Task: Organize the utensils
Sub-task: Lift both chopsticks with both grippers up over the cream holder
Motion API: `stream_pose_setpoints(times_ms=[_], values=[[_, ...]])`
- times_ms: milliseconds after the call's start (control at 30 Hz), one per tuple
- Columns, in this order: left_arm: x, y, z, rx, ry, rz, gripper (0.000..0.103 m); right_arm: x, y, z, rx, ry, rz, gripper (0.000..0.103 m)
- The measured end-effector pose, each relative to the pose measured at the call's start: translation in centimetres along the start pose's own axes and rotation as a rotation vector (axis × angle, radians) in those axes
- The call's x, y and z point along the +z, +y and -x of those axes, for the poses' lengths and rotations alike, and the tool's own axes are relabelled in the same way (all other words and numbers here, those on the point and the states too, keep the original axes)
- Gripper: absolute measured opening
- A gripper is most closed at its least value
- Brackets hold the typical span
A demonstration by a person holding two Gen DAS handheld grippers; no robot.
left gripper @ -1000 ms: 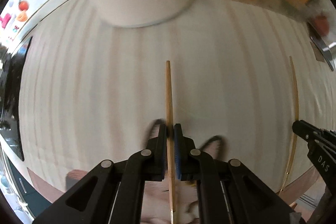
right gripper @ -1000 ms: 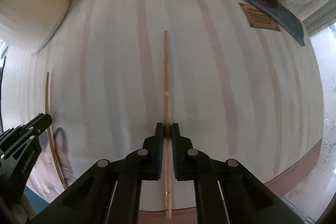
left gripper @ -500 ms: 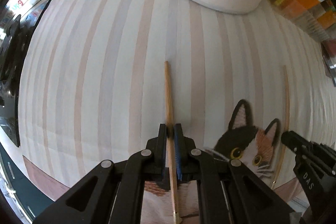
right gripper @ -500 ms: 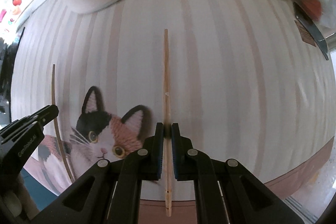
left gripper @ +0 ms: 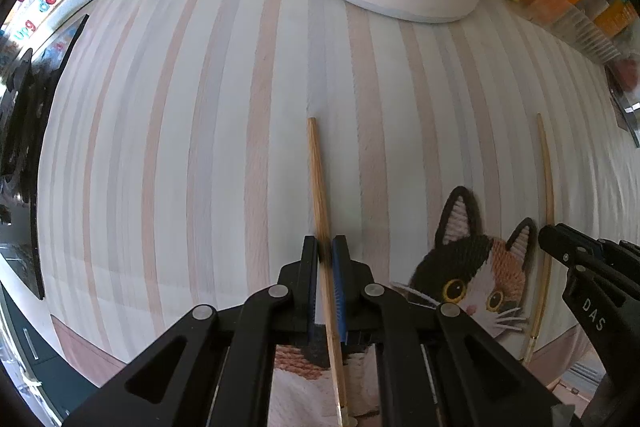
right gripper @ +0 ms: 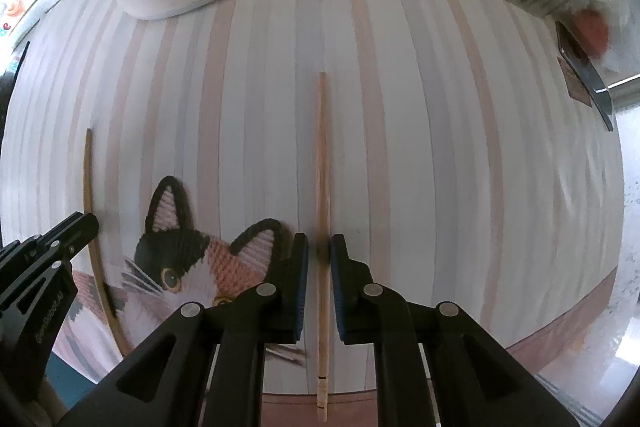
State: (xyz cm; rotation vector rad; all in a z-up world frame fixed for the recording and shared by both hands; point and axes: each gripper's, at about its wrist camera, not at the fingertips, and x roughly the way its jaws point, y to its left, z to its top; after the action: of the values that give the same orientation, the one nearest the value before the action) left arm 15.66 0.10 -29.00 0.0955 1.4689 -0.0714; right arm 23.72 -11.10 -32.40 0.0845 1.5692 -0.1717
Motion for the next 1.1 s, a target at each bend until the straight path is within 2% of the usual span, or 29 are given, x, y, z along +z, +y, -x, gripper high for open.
stream_pose_setpoints(times_ms=[67, 233, 367, 400, 567, 933, 1100], values=[[-0.3, 0.1, -0.4, 0.000, 0.001, -0.001, 0.006, 0.1, 0.5, 0.1, 0.004, 0.004, 0.009, 0.011], [-0.1, 0.1, 0.0, 0.005, -0.004, -0.005, 0.005, -0.1, -1.2, 0.0, 0.009, 0.028, 0.028, 0.012], [0.1, -0.2, 0.3, 0.011, -0.005, -0.003, 0.004, 1.0, -0.8, -0.2, 0.011, 0.041, 0.038, 0.012], [0.1, -0.2, 0.4, 0.010, -0.004, -0.004, 0.004, 1.1, -0.7, -0.2, 0.011, 0.046, 0.035, 0.009], [0.2, -0.4, 2.2, 0.010, -0.048, -0.013, 0.004, 2.0, -1.3, 0.7, 0.052, 0.016, 0.023, 0.007], [1.3, -0.4, 10.3, -0.015, -0.243, -0.020, 0.004, 2.1, -1.9, 8.0, 0.157, -0.186, 0.027, 0.007], [2.3, 0.0, 16.0, -0.057, -0.359, 0.003, 0.004, 3.3, -2.2, 12.9, 0.207, -0.298, 0.023, 0.007]])
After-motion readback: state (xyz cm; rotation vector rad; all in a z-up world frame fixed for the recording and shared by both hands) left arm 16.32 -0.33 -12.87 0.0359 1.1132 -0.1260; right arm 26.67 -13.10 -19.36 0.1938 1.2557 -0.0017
